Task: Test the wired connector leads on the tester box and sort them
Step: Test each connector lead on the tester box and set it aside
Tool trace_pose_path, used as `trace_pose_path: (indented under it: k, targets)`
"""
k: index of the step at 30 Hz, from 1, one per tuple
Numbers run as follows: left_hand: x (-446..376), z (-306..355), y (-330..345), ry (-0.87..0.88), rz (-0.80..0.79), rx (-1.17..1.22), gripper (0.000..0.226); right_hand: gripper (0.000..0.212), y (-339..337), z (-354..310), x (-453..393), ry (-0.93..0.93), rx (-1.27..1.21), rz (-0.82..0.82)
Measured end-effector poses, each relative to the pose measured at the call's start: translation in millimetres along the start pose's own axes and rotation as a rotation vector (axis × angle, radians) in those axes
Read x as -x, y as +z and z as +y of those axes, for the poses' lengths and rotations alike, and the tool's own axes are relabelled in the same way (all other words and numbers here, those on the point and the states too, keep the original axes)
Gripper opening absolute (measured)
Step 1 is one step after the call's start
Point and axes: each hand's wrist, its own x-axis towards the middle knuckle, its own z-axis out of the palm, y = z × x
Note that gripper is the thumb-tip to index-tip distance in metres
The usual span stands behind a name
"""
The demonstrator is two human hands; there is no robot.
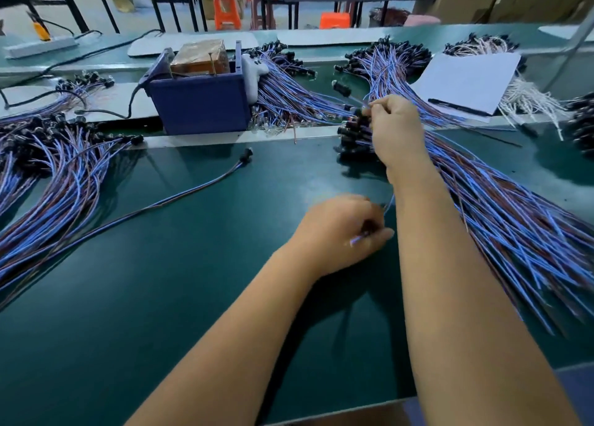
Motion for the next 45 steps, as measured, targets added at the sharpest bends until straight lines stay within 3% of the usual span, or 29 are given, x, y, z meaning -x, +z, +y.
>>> trace_pose_path:
  k: [4,6,10,14,18,20,23,27,29,33,36,39,42,45]
  targets:
    - [-15.6,34.1,25.8,0.161,-0.085,0.016,0.012,0.028,-40.0,-3.5,-19.5,-0.040,0.316,0.076]
    - [-18.8,45.7,37.1,0.184,-0.057,0.027,0.022,0.027,-50.5,-5.4,-23.0,-0.076,0.442,0.172]
    - [-21.6,43.3,40.6,0.137,-0.041,-0.026,0.011,0.026,-49.1,2.4,-19.3,-0.036,0.620,0.204]
    - [-16.3,10.7,13.6,-0.211,0.173,0.015,0.033,0.028,-27.9,15.2,-2.3,0.087,0.658,0.202]
    - [1.8,-44.0,-30.9,-0.716,0.471,-0.147,0.040,0.027,9.1,6.4,21.8,-0.051,0.546,0.247]
    - [14.3,-65.0,-51.3,-0.846,0.526,-0.148,0.048,0.026,34.5,-4.9,31.7,-0.133,0.474,0.205]
    - [26.7,-86.8,-70.7,-0.890,0.449,-0.236,0.055,0.026,73.1,-23.3,44.2,-0.215,0.364,0.096]
    - [33.2,-103.3,-82.3,-0.890,0.365,-0.363,0.037,0.034,119.6,-27.9,65.5,-0.237,0.288,-0.144]
    - [33.8,-105.4,-81.3,-0.879,0.365,-0.382,0.028,0.042,130.5,-20.8,71.9,-0.230,0.363,-0.244]
    - [31.9,-105.3,-76.3,-0.789,0.340,-0.429,0.023,0.045,130.2,-11.7,70.8,-0.450,0.504,-0.233]
    - [31.9,-105.6,-75.6,-0.580,0.433,-0.232,0.018,0.024,130.4,-11.2,74.9,-0.558,0.656,-0.221]
    - [32.3,-99.1,-76.8,-0.385,0.632,-0.058,0.024,0.023,126.4,-9.2,74.3,-0.439,0.581,-0.161]
    - [32.8,-95.3,-80.4,-0.471,0.862,0.089,0.019,0.023,117.5,-7.4,67.4,-0.083,0.259,-0.149]
    - [32.0,-100.6,-85.2,-0.706,0.860,0.526,0.027,0.016,115.3,-11.3,70.0,-0.066,0.142,-0.183]
